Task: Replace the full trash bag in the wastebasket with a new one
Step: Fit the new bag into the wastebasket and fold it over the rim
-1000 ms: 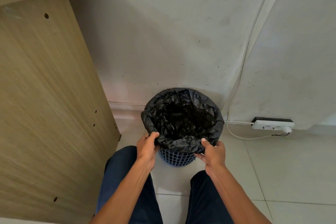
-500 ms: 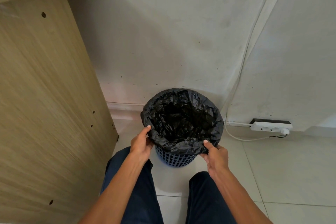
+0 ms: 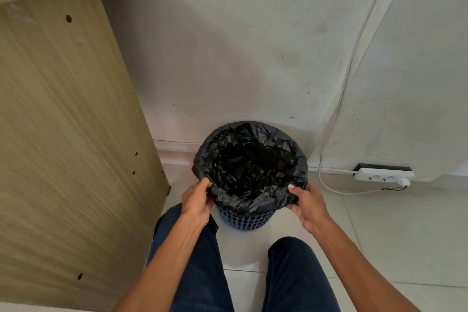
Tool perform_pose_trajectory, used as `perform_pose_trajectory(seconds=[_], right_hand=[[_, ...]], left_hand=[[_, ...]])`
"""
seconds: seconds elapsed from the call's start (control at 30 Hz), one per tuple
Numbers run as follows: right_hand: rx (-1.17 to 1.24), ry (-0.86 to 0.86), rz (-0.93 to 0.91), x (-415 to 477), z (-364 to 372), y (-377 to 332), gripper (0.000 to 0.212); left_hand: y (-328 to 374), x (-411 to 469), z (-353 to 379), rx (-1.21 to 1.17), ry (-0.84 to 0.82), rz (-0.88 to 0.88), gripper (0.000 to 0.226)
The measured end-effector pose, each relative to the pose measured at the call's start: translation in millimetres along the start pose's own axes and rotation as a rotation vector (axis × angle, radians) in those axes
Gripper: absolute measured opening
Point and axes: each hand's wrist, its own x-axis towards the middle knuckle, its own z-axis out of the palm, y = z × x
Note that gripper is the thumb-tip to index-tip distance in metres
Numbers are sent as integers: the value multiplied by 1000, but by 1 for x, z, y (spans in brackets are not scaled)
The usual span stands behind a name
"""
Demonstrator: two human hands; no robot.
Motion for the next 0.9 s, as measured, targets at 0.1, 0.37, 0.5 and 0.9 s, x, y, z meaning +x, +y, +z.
perform_pose_trajectory(seconds=[0.1,0.37,0.5,0.9], right_hand=[[-23,-24,6,8,2,-5,38],[-71,-66,7,15,-7,-21,28],[-114,-78,20,20,-12,-28,32],[-146,-87,-1,23,-14,-30,31]], left_hand=[[-4,0,1,-58,21,45,19],[-2,-4,-1,31,-101,-62,14],[2,-2,0,-45,-93,-95,21],[6,3,1,105,-74,0,18]])
